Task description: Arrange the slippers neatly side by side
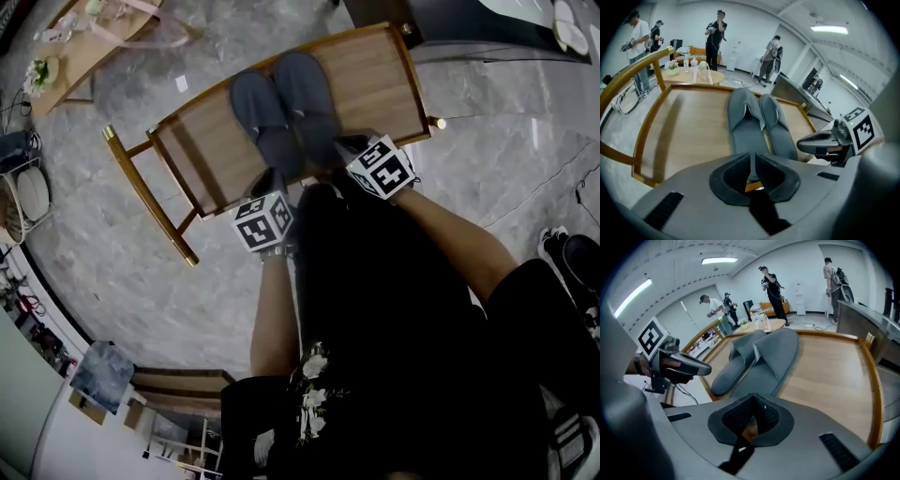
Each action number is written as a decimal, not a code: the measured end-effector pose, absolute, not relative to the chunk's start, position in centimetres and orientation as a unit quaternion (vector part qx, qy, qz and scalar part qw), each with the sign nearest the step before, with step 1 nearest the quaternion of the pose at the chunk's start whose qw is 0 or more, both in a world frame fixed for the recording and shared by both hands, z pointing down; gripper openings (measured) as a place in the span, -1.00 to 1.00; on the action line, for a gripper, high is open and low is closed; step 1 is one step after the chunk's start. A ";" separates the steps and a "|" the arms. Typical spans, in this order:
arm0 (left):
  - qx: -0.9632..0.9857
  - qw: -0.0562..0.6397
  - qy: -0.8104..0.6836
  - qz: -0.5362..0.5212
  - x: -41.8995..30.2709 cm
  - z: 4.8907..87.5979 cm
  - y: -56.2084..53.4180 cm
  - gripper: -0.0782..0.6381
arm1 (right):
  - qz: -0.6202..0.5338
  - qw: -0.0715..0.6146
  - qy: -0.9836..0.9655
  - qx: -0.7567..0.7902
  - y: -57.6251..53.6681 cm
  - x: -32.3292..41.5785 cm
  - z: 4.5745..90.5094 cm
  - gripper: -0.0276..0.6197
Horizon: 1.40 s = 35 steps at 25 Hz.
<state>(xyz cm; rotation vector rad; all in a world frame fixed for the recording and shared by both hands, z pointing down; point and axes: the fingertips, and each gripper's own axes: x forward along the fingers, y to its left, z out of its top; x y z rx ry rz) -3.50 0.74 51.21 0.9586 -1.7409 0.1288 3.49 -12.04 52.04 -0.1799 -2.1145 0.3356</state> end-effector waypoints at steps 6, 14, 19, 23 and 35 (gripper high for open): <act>0.450 0.575 -0.680 0.073 -1.8 53.7 -0.6 -0.65 | 0.114 0.505 -0.852 -0.080 -9.4 3.2 54.4 -0.91; 0.490 0.556 -0.668 0.067 0.0 52.7 -2.1 -0.65 | 0.099 0.480 -0.871 -0.048 -9.5 2.6 52.9 -0.91; 0.522 0.443 -0.723 0.090 -2.1 45.4 -0.9 -0.66 | 0.081 0.370 -0.925 -0.040 -9.4 1.8 45.3 -0.91; 0.535 0.311 -0.779 0.100 -5.0 34.8 -0.5 -0.70 | 0.063 0.255 -0.965 -0.021 -9.9 1.2 35.3 -0.92; 0.522 0.016 -0.853 0.003 -6.1 14.2 0.3 -0.77 | 0.002 0.063 -0.997 0.032 -9.5 1.9 18.3 -0.92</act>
